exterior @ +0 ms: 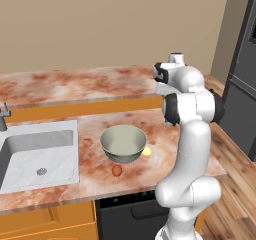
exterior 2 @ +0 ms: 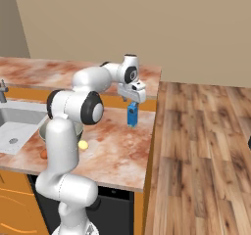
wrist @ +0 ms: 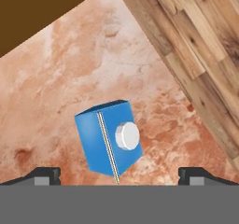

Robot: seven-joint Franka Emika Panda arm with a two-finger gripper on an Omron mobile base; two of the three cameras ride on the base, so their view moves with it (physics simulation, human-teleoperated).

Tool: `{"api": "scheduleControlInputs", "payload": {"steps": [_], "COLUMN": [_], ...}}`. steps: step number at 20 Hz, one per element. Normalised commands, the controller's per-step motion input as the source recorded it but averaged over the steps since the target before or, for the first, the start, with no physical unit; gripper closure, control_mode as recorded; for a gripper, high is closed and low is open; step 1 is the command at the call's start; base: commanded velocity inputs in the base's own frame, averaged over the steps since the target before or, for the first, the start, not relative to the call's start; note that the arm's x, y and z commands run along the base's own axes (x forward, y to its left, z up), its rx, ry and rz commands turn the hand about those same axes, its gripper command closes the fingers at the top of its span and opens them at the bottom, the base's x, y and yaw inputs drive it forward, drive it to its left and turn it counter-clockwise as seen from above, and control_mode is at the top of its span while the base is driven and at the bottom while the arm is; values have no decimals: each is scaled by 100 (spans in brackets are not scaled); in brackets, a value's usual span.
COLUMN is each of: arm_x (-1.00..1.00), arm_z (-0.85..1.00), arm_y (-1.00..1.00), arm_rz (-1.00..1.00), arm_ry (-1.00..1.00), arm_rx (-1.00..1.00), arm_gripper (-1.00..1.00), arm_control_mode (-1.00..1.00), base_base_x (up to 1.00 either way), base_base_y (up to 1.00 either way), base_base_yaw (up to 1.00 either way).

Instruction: Gather the eggs and milk located in the vicinity of the sink area and place them right next to the bowl.

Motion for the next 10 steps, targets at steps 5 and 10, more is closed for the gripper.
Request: {"api": "scheduleControlInputs", "payload": {"steps": [5,10], "arm_x": [27,20], "arm_z": [0,0], "arm_y": [-1,0], "arm_rz": [0,0], "arm_ry": [0,1], "arm_rx": [0,0], "arm_gripper": [-100,-100], "arm_control_mode": [-100,-100], "base_base_x": [0,0], "base_base_y": [0,0], "base_base_yaw": [0,0]}}
